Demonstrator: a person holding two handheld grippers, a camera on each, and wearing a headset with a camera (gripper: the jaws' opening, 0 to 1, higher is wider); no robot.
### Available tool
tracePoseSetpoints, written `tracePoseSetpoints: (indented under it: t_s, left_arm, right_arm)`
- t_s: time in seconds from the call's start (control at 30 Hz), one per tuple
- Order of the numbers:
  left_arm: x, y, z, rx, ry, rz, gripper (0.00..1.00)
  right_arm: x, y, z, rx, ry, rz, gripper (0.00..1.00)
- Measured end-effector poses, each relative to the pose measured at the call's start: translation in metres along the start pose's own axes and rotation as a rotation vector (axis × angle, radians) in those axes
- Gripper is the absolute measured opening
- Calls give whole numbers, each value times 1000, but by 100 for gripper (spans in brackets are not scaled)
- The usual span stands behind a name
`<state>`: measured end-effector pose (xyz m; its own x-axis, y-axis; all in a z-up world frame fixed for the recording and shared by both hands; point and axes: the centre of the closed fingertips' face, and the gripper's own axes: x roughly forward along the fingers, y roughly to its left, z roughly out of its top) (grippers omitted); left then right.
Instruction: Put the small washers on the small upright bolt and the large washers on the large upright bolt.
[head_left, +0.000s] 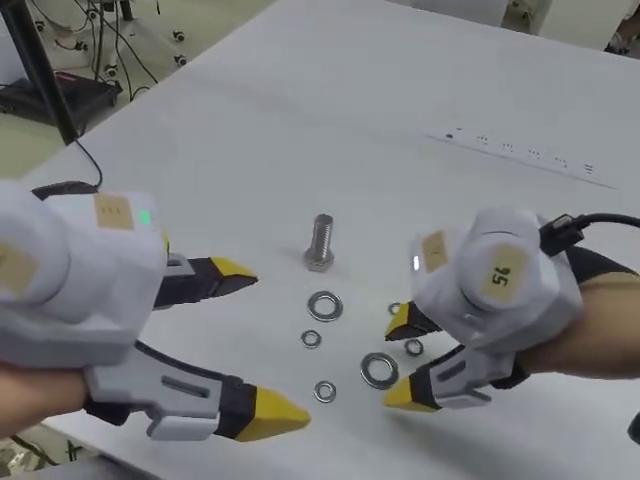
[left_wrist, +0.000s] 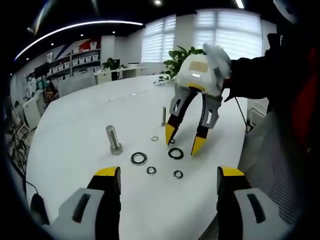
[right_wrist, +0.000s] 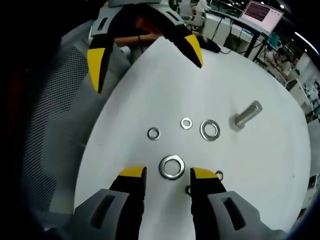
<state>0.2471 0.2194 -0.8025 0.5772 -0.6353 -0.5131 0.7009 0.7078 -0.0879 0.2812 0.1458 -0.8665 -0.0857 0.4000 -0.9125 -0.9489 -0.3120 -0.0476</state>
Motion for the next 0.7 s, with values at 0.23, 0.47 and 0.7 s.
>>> tracePoseSetpoints:
  t_s: [0.23,0.47,0.7]
  left_arm:
    - [-1,0,2,2,-7,5,78]
    - [-3,0,3,4,-13,8,77]
    - [-4,0,4,5,-15,13,77]
  right_arm:
    - [5,-3,1,-5,33,16,33]
    - [8,-3,-2,-36,74,28,30]
    - [10,-2,-4,-49,102,47,27]
